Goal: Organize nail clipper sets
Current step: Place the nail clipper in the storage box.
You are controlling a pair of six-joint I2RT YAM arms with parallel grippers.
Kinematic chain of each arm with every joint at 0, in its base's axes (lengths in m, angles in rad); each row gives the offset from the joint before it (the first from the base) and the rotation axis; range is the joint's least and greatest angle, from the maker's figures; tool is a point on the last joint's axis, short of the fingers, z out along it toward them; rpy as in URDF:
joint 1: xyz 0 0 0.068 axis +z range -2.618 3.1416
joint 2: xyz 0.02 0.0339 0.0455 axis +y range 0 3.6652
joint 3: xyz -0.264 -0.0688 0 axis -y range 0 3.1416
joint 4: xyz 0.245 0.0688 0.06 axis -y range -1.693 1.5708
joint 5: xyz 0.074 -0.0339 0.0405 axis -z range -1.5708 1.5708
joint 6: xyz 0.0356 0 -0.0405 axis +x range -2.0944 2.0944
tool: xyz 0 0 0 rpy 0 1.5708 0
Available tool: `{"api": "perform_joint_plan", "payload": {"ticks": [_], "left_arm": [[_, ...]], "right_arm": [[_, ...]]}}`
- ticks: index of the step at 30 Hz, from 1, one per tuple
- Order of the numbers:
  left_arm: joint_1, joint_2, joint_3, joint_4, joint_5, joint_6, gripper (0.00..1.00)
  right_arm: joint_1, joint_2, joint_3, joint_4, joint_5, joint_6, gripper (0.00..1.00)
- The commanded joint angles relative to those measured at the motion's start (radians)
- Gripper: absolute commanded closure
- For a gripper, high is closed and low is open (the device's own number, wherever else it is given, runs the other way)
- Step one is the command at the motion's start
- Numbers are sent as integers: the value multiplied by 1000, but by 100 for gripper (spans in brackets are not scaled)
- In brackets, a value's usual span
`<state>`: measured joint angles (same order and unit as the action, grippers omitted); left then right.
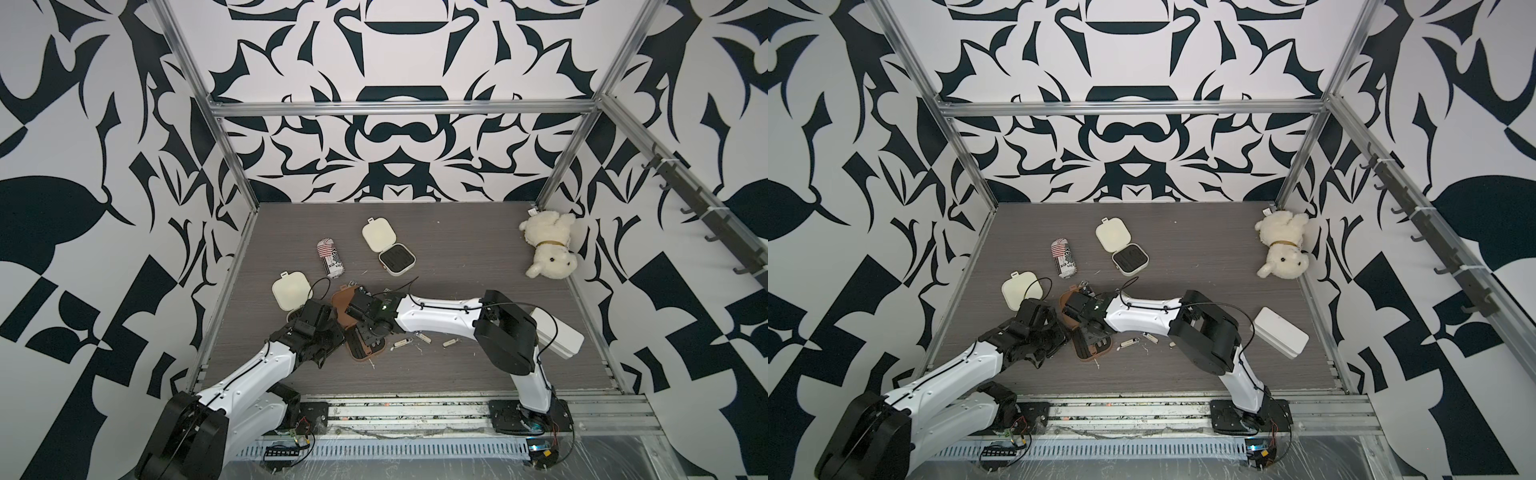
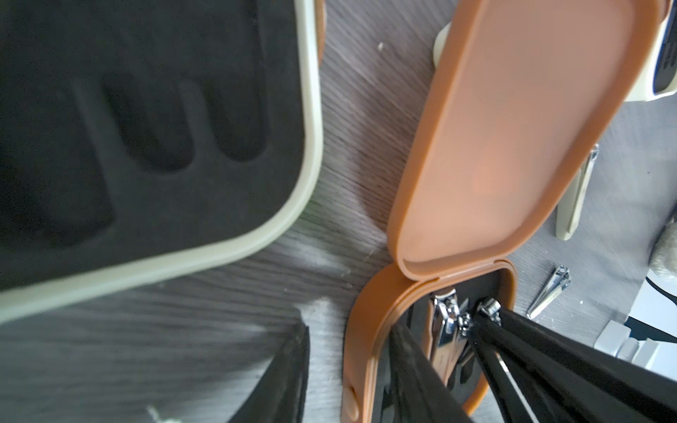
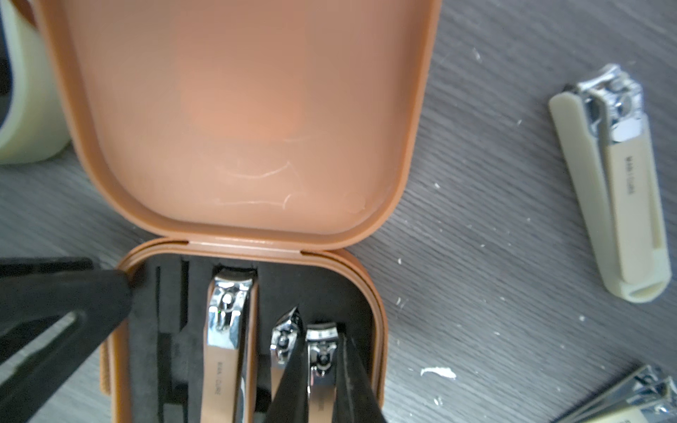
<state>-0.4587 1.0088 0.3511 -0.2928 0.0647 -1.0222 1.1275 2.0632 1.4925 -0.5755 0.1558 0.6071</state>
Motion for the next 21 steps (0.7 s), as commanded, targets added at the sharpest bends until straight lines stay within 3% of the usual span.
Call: {"api": "perform_joint_plan", "payload": {"ticks": [1,21], "left_arm": [[1,-3,-20,-42,-17,1,60],[0,4,-20,-39,-17,0,61]], "right_arm": [[2,5,29,-48,25,8,85],[-7,0,62,-63,80,8,81]]}}
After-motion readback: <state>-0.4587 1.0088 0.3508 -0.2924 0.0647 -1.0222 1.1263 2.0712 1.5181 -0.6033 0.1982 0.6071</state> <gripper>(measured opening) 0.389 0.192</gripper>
